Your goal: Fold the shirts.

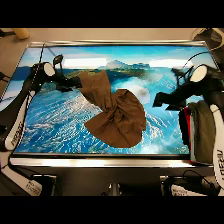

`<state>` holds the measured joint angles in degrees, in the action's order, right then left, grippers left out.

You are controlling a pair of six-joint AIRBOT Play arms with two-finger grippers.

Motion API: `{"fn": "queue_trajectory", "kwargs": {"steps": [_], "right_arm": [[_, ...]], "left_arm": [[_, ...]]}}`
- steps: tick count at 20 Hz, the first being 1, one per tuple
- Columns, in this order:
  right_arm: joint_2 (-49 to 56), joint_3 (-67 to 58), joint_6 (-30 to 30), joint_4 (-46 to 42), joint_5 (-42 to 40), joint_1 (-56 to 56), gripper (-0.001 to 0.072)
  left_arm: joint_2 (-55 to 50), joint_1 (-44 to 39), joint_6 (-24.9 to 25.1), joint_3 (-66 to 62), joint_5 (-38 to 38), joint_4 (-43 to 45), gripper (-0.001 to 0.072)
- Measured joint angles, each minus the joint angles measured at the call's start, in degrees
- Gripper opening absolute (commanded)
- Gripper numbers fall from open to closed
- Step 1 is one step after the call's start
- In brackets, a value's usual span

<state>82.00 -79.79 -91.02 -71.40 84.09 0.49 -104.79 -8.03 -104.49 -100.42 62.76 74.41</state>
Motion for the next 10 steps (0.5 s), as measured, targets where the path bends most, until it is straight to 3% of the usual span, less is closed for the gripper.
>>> {"fn": "queue_trajectory", "kwargs": {"steps": [4,7,9,10], "right_arm": [[2.89,2.6,1.6,4.76,1.6,0.0,0.0686],[2.6,7.41,2.95,6.75,1.79,0.0,0.0686],[1.79,11.17,4.04,7.69,1.11,0.0,0.0686],[1.29,12.76,4.59,8.26,0.9,0.0,0.0686]], "left_arm": [[-6.29,2.49,-0.63,-0.22,-7.8,-8.96,0.0662],[-9.4,2.67,-0.81,-0.22,-13.07,-12.74,0.0598],[-10.97,2.6,-0.94,-0.22,-15.69,-14.27,0.0597],[-11.63,2.6,-0.96,-0.22,-16.9,-14.93,0.0536]]}}
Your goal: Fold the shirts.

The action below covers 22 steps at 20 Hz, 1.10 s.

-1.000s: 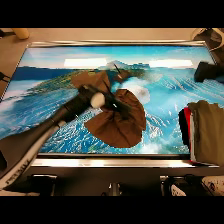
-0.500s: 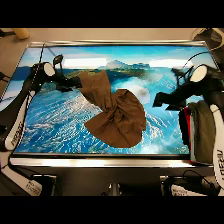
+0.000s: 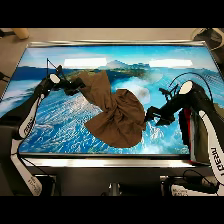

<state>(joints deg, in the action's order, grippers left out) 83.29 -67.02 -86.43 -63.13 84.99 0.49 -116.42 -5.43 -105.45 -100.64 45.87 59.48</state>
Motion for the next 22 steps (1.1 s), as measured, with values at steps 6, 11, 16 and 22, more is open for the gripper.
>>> {"fn": "queue_trajectory", "kwargs": {"steps": [6,11,16,22], "right_arm": [[-1.55,8.31,1.62,3.08,-1.49,-0.17,0.0687],[-1.84,15.26,2.32,4.9,-8.33,-7.17,0.0646],[-1.57,17.46,-1.2,5.44,-18.56,-14.53,0.0012],[-9.4,12.41,-1.79,2.34,-20.06,-16.35,0.0009]], "left_arm": [[-1.31,-0.15,0.0,-0.02,-3.82,-2.08,0.0038],[1.51,-0.17,3.26,0.0,-3.8,-2.32,0.0038],[6.4,-0.17,4.7,0.0,0.15,1.68,0.0038],[19.3,-0.15,6.38,0.0,3.96,10.95,0.0037]]}}
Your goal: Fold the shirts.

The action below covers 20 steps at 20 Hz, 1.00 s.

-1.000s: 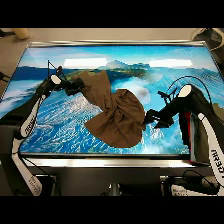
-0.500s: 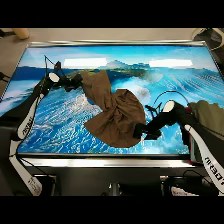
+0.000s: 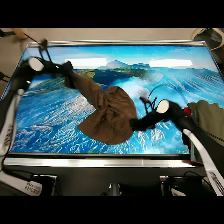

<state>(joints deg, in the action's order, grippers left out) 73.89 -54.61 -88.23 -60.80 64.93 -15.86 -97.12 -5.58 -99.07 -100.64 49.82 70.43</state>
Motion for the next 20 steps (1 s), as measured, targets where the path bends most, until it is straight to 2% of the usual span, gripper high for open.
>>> {"fn": "queue_trajectory", "kwargs": {"steps": [2,7,11,15,18,20], "right_arm": [[-6.95,-7.08,-1.66,-6.88,0.17,-0.07,0.001],[-24.46,-30.36,-7.91,-30.84,1.07,-0.17,0.0011],[-33.64,-39.36,-12.09,-39.67,3.37,-0.22,0.0012],[-34.1,-39.5,-14.03,-44.3,15.47,-0.26,0.0014],[-30.4,-30.93,-14.05,-44.78,22.27,-0.26,0.0014],[-27.41,-20.65,-14.08,-42.82,20.44,-0.2,0.0015]], "left_arm": [[7.45,0.11,1.4,0.0,1.18,5.14,0.0037],[32.11,0.22,2.62,-0.04,3.91,16.83,0.0037],[48.0,0.2,0.2,0.81,10.93,23.43,0.0037],[56.72,0.15,-1.05,11.02,19.45,24.83,0.0038],[60.0,0.04,-1.42,27.08,19.21,21.88,0.0038],[60.13,-0.72,-1.46,40.15,15.3,16.94,0.0038]]}}
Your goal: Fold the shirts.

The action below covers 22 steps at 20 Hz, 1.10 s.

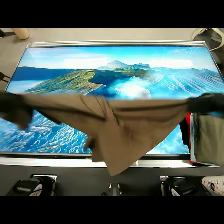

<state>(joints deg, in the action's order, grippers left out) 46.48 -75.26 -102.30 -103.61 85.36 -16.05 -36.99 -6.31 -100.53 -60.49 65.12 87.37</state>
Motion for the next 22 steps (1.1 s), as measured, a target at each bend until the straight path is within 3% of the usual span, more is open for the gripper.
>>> {"fn": "queue_trajectory", "kwargs": {"steps": [3,6,7,8,9,12,18,20,22], "right_arm": [[6.43,14.03,-2.8,3.85,-10.62,-0.02,0.0016],[14.16,20.55,-7.65,6.69,-20.46,0.0,0.0017],[16.11,21.51,-8.7,7.93,-23.04,0.0,0.0066],[17.38,22.05,-9.64,9.05,-24.59,0.0,0.0257],[18.47,22.05,-10.16,9.86,-26.53,0.0,0.0449],[19.65,18.38,-10.08,10.75,-25.53,1.09,0.0555],[18.36,12.52,2.99,15.78,-13.22,16.68,0.0558],[18.25,15.37,7.17,21.49,-9.27,21.4,0.0635],[18.25,19.56,10.34,27.04,-7.17,24.02,0.065]], "left_arm": [[-2.12,-1.62,-0.17,17.66,-10.12,-9.14,0.0038],[-7.87,-2.29,-0.2,26.49,-18.12,-16.11,0.0044],[-10.34,-2.38,-0.2,27.54,-19.12,-17.53,0.0178],[-12.72,-2.38,-0.17,27.65,-20.41,-18.82,0.0519],[-14.8,-1.97,0.11,26.99,-20.02,-19.41,0.0697],[-18.73,1.99,3.17,20.63,-14.43,-18.12,0.0692],[-19.47,15.52,8.79,11.02,-0.26,-12.11,0.0676],[-20.5,17.27,9.6,13.73,-0.52,-13.66,0.0675],[-22.45,17.51,9.99,16.92,-3.85,-16.96,0.0675]]}}
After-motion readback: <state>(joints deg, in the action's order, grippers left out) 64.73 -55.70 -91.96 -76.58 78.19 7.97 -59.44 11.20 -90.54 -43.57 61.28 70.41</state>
